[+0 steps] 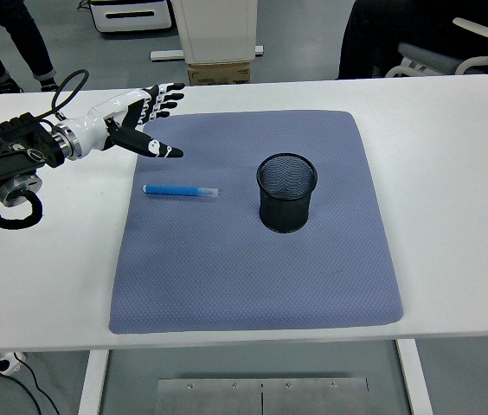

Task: Left hand places marker in pen holder

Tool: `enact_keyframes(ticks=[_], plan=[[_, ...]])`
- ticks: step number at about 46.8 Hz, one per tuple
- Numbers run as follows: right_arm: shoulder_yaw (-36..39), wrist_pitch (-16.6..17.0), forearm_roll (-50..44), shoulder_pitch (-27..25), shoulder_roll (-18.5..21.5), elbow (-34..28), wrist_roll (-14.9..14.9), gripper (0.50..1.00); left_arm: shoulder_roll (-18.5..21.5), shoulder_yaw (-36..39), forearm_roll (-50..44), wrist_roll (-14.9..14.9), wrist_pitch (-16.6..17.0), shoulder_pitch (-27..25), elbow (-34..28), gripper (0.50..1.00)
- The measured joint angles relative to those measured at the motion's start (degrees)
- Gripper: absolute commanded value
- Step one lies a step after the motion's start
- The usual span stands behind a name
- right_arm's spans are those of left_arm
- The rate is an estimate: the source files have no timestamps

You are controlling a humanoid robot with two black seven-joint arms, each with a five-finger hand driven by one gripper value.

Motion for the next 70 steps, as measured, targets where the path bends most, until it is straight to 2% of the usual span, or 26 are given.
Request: enact_keyframes(ticks=[6, 17, 23, 43, 51, 68, 70], plan=[[0.0, 0.0, 0.0, 0.0, 0.0, 0.0, 0.0, 1.0, 0.0, 0.3, 6.3, -0.1, -0.1, -1.6, 0.0, 1.0], [0.0, 0.0, 0.0, 0.0, 0.0, 0.0, -0.1, 1.0, -0.1, 4.2, 26.6, 0.2, -0.6, -4.5, 0.5, 1.0], [0.0, 0.0, 0.0, 0.0, 0.0, 0.0, 0.0, 1.0, -1.5, 6.8, 32.0, 0.3, -1.1, -5.4, 0.8, 1.0], [0.0, 0.0, 0.0, 0.0, 0.0, 0.0, 0.0, 1.0, -7.9, 12.9, 33.6, 0.6, -1.1, -7.7, 4.7, 1.0], [0.0, 0.0, 0.0, 0.0, 0.0, 0.0, 0.0, 1.0, -8.9, 14.0, 35.3, 1.8, -1.1, -7.9, 4.7, 1.0], [0.0, 0.0, 0.0, 0.0, 0.0, 0.0, 0.0, 1.0, -9.5, 14.3, 37.6, 1.9, -1.2, -7.9, 4.7, 1.0], [0.0, 0.0, 0.0, 0.0, 0.0, 0.0, 0.0, 1.0, -9.5, 14.4, 37.6, 1.9, -1.2, -7.9, 4.7, 0.968]])
